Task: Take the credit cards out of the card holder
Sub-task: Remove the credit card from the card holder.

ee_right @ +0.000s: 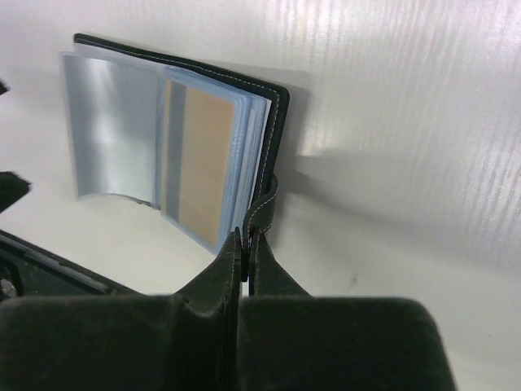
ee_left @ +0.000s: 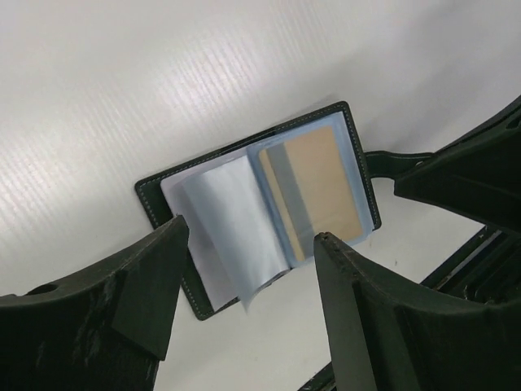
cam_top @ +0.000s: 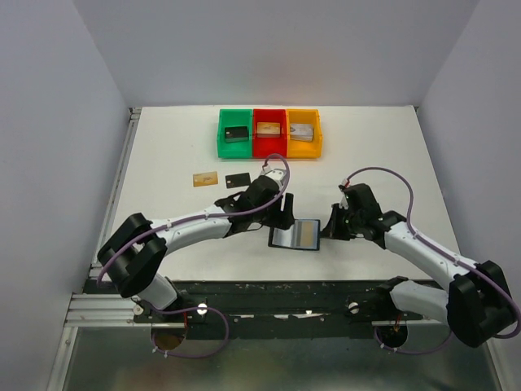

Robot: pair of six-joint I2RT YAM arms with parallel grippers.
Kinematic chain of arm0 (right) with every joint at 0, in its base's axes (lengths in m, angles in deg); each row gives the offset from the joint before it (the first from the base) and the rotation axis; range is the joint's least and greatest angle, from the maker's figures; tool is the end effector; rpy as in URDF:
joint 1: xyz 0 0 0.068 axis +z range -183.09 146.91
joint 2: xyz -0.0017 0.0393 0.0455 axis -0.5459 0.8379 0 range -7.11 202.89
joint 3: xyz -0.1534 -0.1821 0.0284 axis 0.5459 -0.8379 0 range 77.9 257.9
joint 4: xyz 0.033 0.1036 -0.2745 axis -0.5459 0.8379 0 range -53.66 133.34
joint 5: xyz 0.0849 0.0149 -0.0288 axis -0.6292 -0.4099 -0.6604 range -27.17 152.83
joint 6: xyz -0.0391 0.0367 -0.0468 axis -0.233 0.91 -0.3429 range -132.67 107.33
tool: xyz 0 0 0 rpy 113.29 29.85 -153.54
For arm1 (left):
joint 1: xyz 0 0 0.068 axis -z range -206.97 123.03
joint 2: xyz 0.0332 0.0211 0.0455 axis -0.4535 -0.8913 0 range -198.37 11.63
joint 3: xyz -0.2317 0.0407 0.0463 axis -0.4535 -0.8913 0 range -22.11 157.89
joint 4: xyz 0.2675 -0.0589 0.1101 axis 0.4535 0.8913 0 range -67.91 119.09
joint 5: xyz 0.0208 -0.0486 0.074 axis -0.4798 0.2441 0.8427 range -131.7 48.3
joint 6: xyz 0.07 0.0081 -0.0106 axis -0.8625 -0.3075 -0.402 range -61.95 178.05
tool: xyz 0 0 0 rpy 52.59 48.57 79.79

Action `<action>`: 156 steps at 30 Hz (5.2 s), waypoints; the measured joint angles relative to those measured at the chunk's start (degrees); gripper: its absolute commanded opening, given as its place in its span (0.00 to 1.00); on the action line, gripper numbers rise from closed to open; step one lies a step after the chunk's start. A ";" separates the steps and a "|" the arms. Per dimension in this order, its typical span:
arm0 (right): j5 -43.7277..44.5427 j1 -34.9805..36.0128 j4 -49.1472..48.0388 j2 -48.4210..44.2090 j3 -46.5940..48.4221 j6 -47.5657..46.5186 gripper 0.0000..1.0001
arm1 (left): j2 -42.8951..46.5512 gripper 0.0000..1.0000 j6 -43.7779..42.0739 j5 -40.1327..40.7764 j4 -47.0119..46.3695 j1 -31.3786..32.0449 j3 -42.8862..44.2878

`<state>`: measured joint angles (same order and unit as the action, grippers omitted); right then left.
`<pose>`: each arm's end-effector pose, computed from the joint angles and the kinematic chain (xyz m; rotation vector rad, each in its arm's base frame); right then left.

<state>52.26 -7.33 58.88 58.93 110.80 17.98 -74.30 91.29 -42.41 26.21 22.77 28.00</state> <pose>0.2375 0.1264 0.1115 0.0373 2.6361 0.5994 0.2374 -0.2814 0.1418 0.3498 2.3637 -0.7503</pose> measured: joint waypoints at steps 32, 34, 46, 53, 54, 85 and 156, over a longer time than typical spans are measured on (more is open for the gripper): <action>-6.82 0.00 -3.17 -8.35 -0.24 -0.02 0.00 | -13.51 0.81 -3.28 -5.84 3.87 3.28 10.49; -6.91 0.00 -3.17 -8.35 -0.24 -0.02 0.00 | -13.51 0.82 -3.26 -5.95 3.87 3.28 10.49; -7.37 0.00 -3.17 -8.33 -0.24 -0.02 0.00 | -13.51 0.82 -3.30 -5.99 3.80 3.54 10.49; -7.69 0.00 -3.19 -8.33 -0.24 -0.02 0.00 | -11.52 0.82 -3.28 -5.97 3.26 3.65 9.97; -7.76 0.00 -3.19 -8.33 -0.24 -0.02 0.00 | -11.15 0.82 -3.28 -5.97 3.17 3.65 9.97; -8.33 0.00 -3.17 -9.22 -0.22 0.00 0.00 | -12.66 0.71 -3.28 -5.99 2.45 4.20 9.97; -3.34 0.00 -1.90 -8.20 -0.22 0.11 0.00 | -10.38 0.80 -10.34 -0.37 5.31 11.26 13.42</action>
<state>48.92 -7.33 56.98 50.73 110.58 18.09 -84.68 80.95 -42.78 31.52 34.02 41.42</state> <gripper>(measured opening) 0.023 0.801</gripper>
